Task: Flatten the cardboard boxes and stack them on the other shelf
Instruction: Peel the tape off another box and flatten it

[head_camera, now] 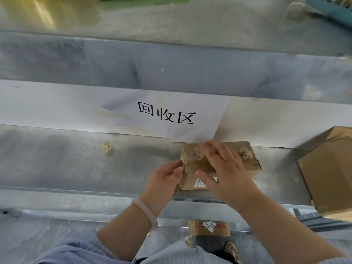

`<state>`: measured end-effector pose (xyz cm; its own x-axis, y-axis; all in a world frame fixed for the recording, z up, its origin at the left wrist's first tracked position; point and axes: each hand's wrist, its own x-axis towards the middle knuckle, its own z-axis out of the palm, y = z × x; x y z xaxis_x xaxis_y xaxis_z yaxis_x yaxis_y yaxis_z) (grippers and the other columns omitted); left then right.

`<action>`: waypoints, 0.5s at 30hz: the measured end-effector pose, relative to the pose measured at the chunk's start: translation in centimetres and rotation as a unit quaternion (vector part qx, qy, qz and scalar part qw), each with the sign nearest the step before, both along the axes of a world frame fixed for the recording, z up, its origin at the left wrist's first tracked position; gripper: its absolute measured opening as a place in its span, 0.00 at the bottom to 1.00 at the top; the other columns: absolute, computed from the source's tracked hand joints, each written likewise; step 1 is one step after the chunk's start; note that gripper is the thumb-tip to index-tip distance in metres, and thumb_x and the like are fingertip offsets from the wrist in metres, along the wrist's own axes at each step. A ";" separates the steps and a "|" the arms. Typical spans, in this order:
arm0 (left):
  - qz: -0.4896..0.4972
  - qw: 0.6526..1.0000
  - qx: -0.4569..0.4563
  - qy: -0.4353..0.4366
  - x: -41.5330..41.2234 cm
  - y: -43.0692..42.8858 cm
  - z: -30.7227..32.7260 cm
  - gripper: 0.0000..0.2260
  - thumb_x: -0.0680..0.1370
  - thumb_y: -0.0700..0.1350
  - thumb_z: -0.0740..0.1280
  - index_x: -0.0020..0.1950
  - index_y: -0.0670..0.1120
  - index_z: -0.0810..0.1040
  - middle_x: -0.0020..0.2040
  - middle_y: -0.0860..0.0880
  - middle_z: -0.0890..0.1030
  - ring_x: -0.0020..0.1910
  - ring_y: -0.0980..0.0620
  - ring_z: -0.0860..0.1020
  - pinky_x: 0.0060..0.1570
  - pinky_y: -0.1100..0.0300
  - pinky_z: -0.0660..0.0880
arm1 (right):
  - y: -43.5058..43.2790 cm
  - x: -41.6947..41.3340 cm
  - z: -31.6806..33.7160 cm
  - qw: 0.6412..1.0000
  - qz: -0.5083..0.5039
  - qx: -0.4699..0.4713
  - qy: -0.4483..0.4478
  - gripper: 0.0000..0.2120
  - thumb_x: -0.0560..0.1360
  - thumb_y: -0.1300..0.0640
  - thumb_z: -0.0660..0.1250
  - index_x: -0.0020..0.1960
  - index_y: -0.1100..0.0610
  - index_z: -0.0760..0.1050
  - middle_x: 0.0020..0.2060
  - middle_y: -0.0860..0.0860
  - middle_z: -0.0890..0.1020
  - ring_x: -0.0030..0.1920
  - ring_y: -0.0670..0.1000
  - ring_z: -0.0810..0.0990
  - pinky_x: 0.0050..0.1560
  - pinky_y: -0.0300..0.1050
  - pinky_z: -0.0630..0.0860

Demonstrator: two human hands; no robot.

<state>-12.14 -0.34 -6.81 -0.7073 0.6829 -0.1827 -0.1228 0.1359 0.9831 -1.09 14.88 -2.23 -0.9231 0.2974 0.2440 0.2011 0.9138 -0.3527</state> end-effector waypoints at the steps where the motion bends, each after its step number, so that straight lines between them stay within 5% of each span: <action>1: 0.010 1.000 -0.012 -0.001 0.0 0.1 0.1 0.14 0.81 0.46 0.63 0.51 0.66 0.82 0.51 0.54 0.85 0.54 0.52 0.81 0.60 0.46 0.75 | 0.0 0.0 0.0 1.000 0.005 0.007 -0.014 0.32 0.73 0.37 0.60 0.74 0.47 0.64 0.70 0.48 0.67 0.68 0.50 0.64 0.67 0.48 0.58; 5: 0.037 0.999 -0.025 -0.014 0.4 0.1 0.8 0.12 0.80 0.48 0.64 0.49 0.65 0.82 0.49 0.56 0.85 0.52 0.56 0.81 0.58 0.52 0.76 | -0.1 -0.2 0.0 0.997 -0.008 0.066 -0.049 0.35 0.67 0.38 0.71 0.70 0.47 0.69 0.74 0.50 0.64 0.73 0.55 0.61 0.69 0.56 0.61; 8: 0.084 0.992 -0.015 -0.090 0.5 0.5 1.3 0.07 0.79 0.48 0.66 0.52 0.55 0.83 0.45 0.54 0.85 0.47 0.56 0.82 0.50 0.57 0.79 | 0.0 -0.9 0.4 0.994 -0.009 0.073 -0.078 0.37 0.67 0.39 0.72 0.73 0.44 0.63 0.76 0.51 0.63 0.76 0.54 0.58 0.73 0.55 0.54; 15: 0.090 0.967 0.020 -0.236 -0.7 1.5 2.7 0.07 0.79 0.41 0.66 0.43 0.42 0.81 0.34 0.47 0.81 0.32 0.55 0.79 0.37 0.60 0.79 | -0.2 -1.1 -0.1 0.993 -0.013 0.100 -0.052 0.41 0.63 0.40 0.76 0.72 0.48 0.68 0.67 0.52 0.74 0.69 0.57 0.71 0.69 0.58 0.66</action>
<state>-12.83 1.18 -4.08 -0.6600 0.5690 -0.4905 -0.5772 0.0338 0.8159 -2.16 14.67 -2.31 -0.9392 0.2763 0.2040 0.2514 0.9577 -0.1399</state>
